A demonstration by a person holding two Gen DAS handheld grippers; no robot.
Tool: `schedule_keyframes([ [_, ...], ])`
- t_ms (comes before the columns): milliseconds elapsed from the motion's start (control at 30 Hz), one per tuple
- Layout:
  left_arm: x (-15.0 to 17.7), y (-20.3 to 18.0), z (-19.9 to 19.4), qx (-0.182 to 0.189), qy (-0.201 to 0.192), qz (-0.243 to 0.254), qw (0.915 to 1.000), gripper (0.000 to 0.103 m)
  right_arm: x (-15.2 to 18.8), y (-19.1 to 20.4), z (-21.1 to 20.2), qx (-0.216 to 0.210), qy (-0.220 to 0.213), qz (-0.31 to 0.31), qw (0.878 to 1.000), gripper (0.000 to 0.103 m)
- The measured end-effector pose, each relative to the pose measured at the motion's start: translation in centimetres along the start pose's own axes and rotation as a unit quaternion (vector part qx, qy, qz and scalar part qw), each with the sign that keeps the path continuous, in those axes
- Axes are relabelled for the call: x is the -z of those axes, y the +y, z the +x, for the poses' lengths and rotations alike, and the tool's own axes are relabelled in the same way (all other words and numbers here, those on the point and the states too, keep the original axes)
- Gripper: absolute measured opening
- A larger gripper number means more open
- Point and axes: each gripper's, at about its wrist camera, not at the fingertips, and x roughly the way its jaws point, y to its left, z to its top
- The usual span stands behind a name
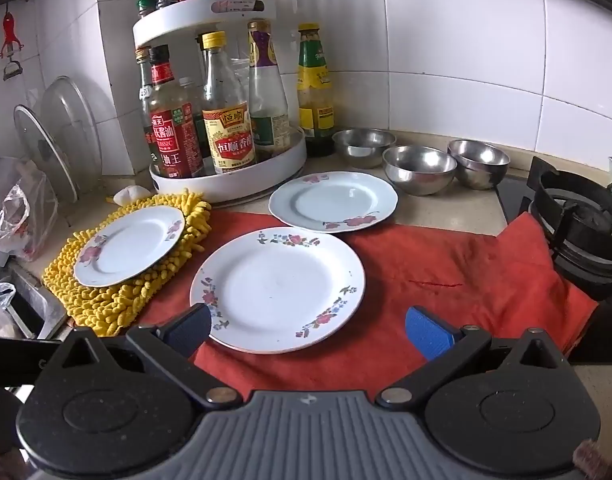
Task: Organize plates and bowls
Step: 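Move both tools over the red cloth toward the white plates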
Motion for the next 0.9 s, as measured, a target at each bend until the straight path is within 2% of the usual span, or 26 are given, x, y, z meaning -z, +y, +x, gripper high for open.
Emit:
schedule_keyframes([
  [900, -0.34, -0.21, 0.83, -0.001, 0.004, 0.006, 1.0, 0.103, 0.21, -0.1, 0.93, 0.016, 0.018, -0.002, 1.0, 0.1],
])
